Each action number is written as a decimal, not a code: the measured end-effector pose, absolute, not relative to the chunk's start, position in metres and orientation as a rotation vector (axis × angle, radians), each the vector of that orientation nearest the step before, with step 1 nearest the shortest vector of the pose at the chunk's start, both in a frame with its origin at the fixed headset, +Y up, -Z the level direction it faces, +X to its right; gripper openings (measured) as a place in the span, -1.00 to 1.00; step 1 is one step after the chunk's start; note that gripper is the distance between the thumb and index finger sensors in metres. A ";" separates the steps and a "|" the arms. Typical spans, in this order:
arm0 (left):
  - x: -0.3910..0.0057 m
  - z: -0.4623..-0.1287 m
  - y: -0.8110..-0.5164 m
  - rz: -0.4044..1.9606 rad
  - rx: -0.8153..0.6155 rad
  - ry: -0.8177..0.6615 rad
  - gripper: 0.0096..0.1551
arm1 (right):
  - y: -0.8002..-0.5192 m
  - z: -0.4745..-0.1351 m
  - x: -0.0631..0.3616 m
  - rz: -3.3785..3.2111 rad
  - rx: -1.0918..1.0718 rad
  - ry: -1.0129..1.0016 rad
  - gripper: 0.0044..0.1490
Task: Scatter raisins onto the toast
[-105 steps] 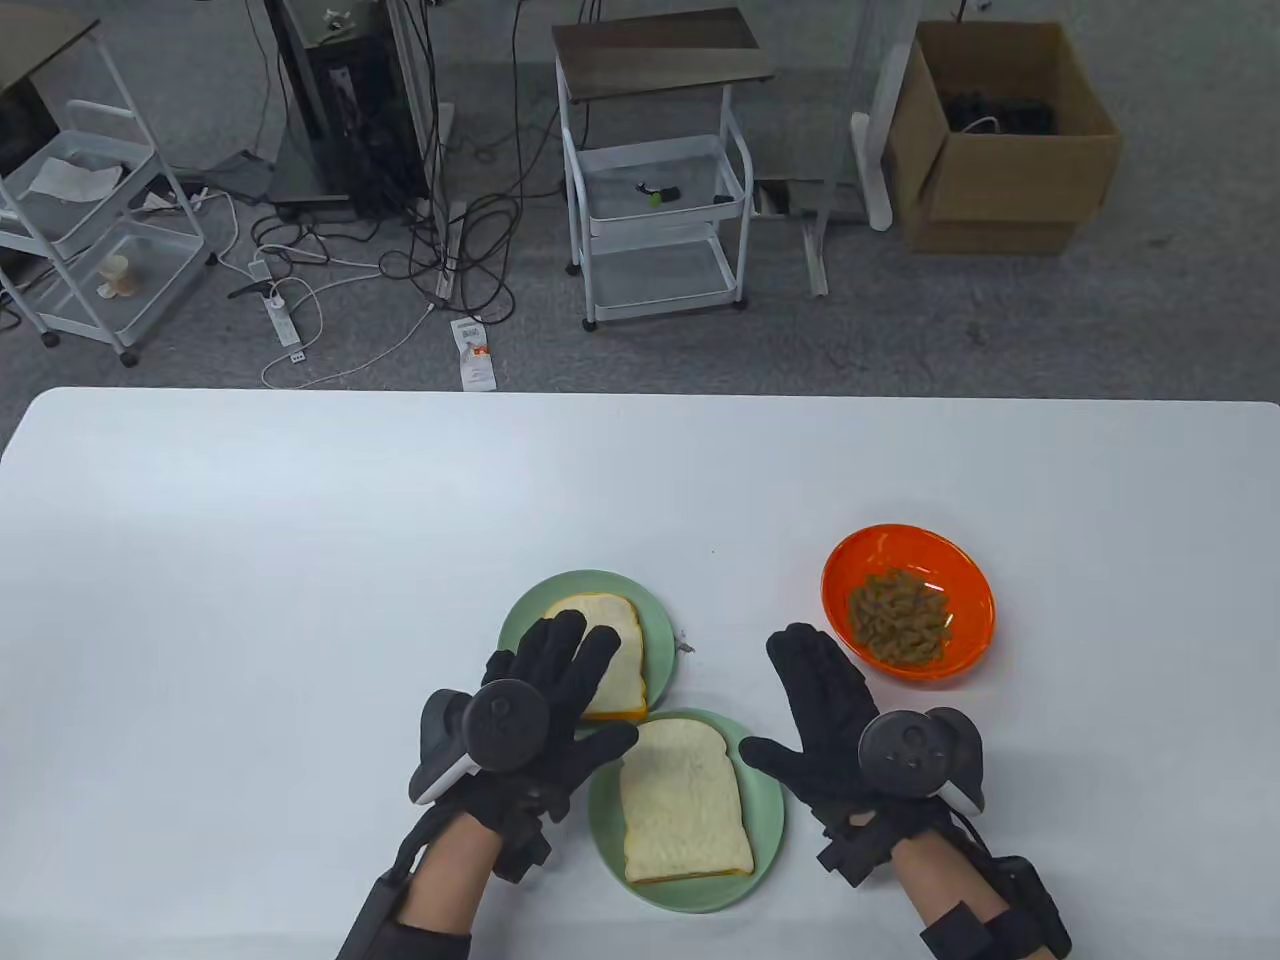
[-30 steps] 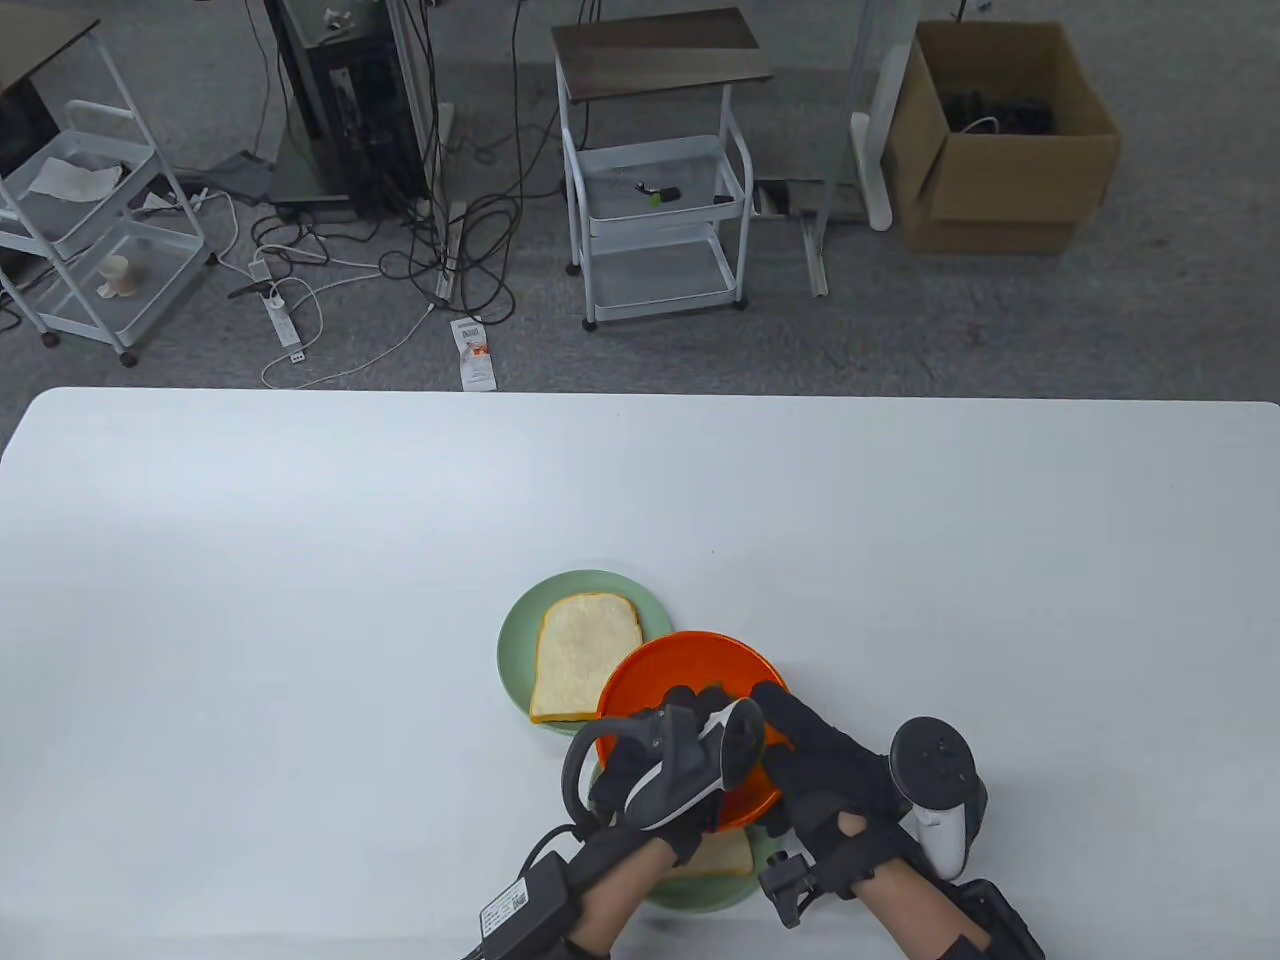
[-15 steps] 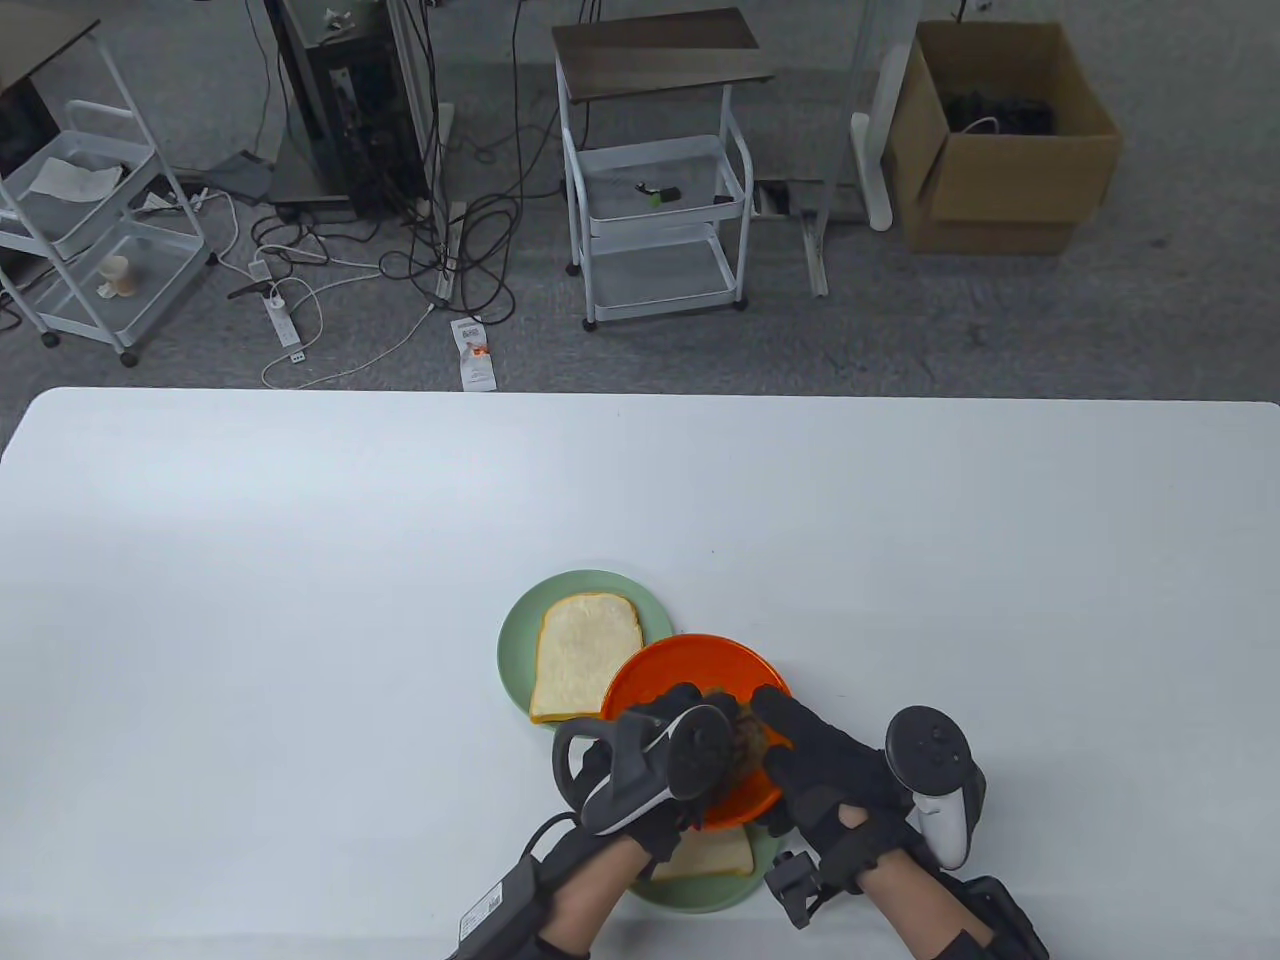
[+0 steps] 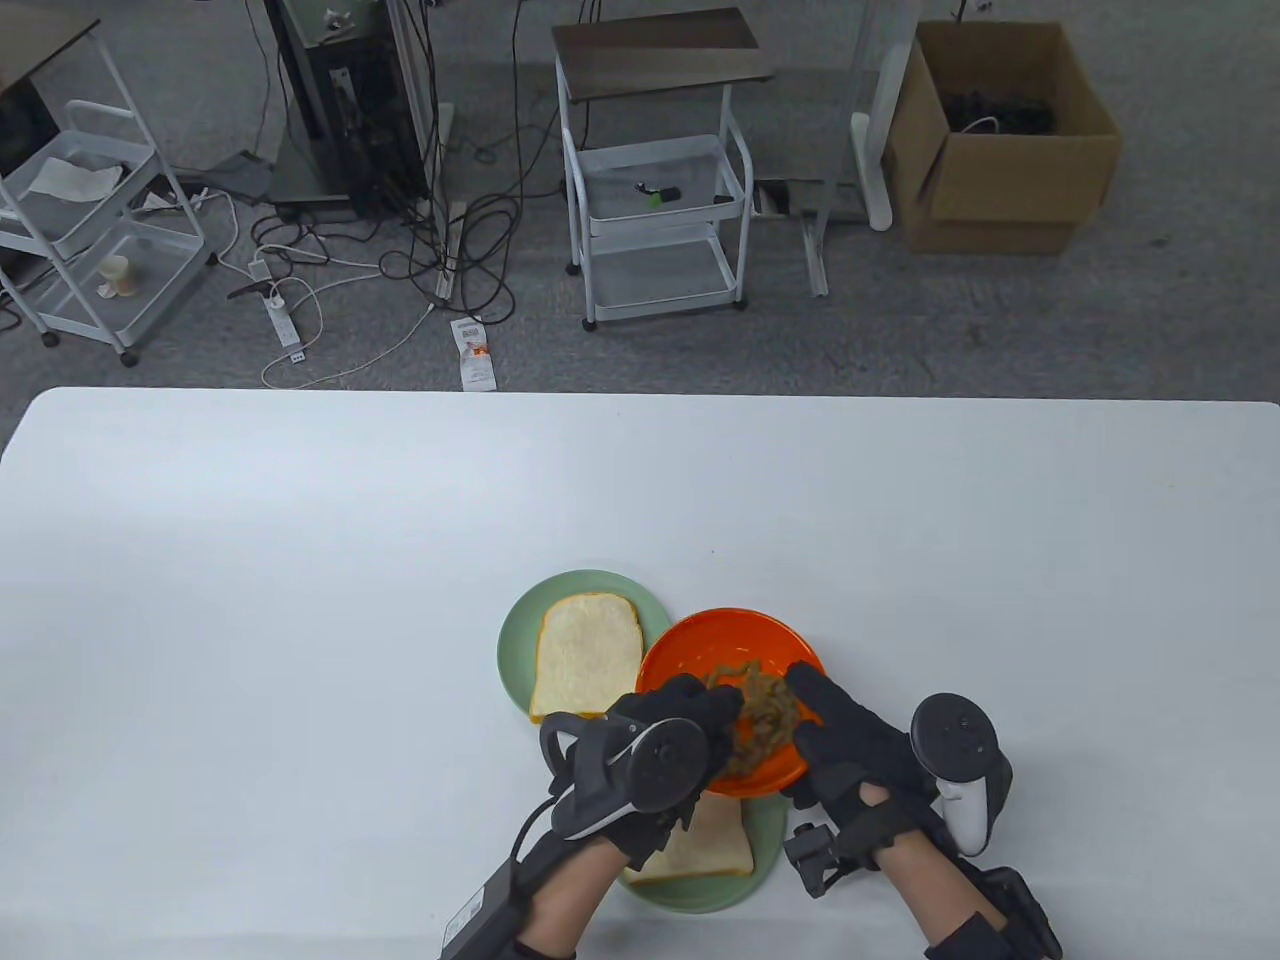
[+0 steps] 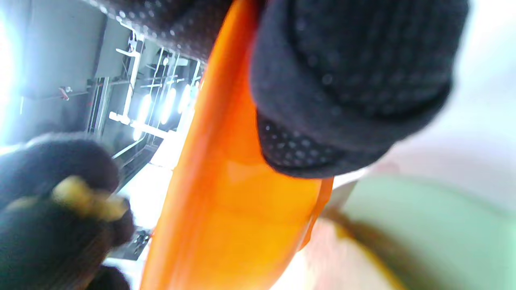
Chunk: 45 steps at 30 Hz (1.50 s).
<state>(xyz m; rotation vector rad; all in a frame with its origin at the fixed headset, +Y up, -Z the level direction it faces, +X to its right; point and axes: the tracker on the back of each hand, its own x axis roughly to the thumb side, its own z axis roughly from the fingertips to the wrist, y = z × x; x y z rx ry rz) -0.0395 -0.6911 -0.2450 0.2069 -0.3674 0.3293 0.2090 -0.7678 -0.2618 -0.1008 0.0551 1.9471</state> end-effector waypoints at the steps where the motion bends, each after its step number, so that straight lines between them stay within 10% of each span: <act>1: -0.040 -0.246 -0.692 0.318 0.161 -0.359 -0.57 | -0.767 -0.265 0.215 1.954 -0.118 0.035 -0.29; 9: -0.037 -0.262 -0.726 0.181 -0.275 -0.284 -0.58 | -0.767 -0.276 0.238 2.023 -0.187 -0.054 -0.30; 39: -0.027 -0.253 -0.728 0.038 -0.442 -0.325 -0.30 | -0.768 -0.277 0.234 2.049 -0.158 -0.032 -0.29; 45: -0.024 -0.255 -0.726 0.050 -0.298 -0.347 -0.58 | -0.768 -0.277 0.234 2.043 -0.161 -0.032 -0.30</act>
